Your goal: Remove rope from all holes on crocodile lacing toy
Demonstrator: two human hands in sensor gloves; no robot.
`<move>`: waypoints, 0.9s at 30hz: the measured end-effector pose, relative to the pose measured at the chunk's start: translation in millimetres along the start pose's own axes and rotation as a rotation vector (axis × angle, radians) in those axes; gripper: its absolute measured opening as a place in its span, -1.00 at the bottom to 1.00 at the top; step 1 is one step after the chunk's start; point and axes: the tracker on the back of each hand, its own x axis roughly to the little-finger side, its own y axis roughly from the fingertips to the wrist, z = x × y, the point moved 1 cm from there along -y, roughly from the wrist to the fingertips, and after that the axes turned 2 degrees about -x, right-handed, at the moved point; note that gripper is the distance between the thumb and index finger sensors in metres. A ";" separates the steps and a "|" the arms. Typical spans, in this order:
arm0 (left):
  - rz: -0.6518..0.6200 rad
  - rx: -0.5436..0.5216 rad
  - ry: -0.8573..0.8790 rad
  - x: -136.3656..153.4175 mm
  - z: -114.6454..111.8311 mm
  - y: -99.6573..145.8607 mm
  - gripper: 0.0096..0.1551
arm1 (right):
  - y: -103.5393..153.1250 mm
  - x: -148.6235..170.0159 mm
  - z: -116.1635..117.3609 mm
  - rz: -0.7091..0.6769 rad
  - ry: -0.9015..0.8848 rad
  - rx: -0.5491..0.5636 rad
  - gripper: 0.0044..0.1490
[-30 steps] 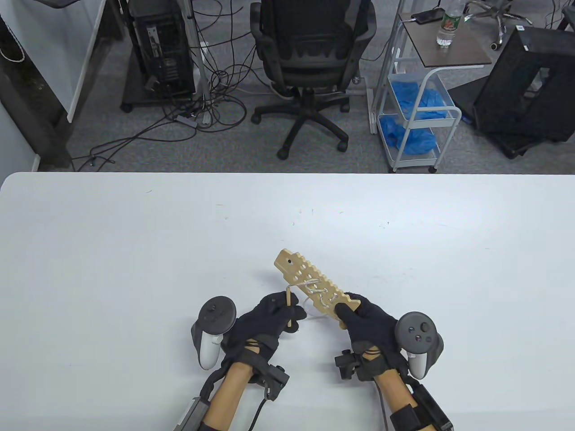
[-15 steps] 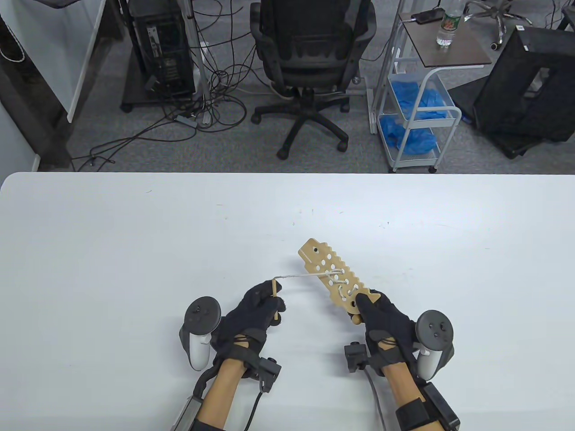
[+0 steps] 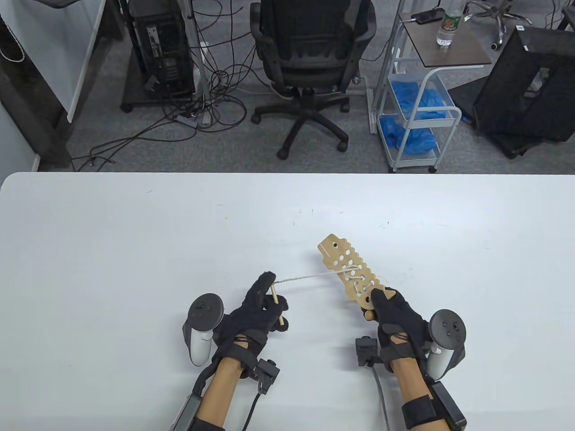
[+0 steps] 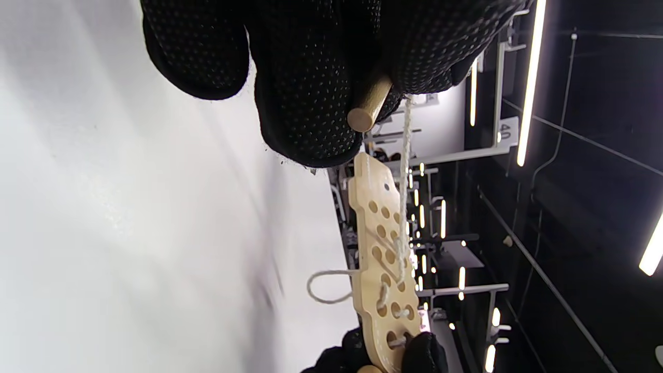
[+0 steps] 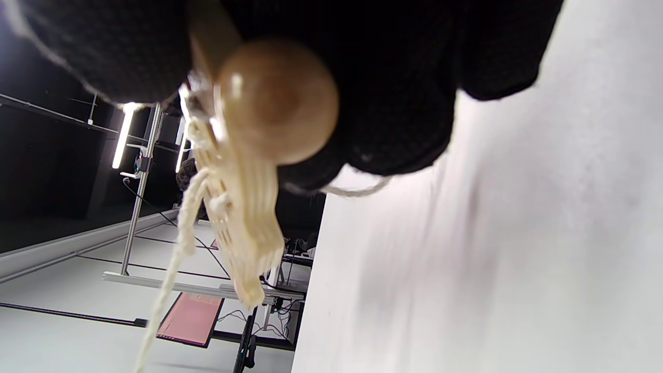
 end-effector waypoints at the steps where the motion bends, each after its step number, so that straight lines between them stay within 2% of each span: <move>1: 0.005 -0.014 -0.009 0.2 1.3 0.3 -0.14 | -0.2 0.0 -0.7 0.003 -0.004 0.002 -0.43; 7: 0.034 -0.159 -0.072 6.1 17.8 2.6 -0.25 | -1.8 1.1 -6.7 0.027 -0.029 0.026 -0.42; 17: 0.072 -0.245 -0.043 15.9 38.7 2.8 -0.35 | -5.1 6.3 -12.9 0.087 -0.083 0.031 -0.41; 20: 0.071 -0.302 -0.015 16.4 48.6 5.2 -0.40 | -5.9 11.9 -12.4 0.141 -0.133 -0.001 -0.41; 27: 0.116 -0.373 0.081 31.1 69.4 7.7 -0.46 | -6.8 17.0 -17.3 0.192 -0.204 0.018 -0.40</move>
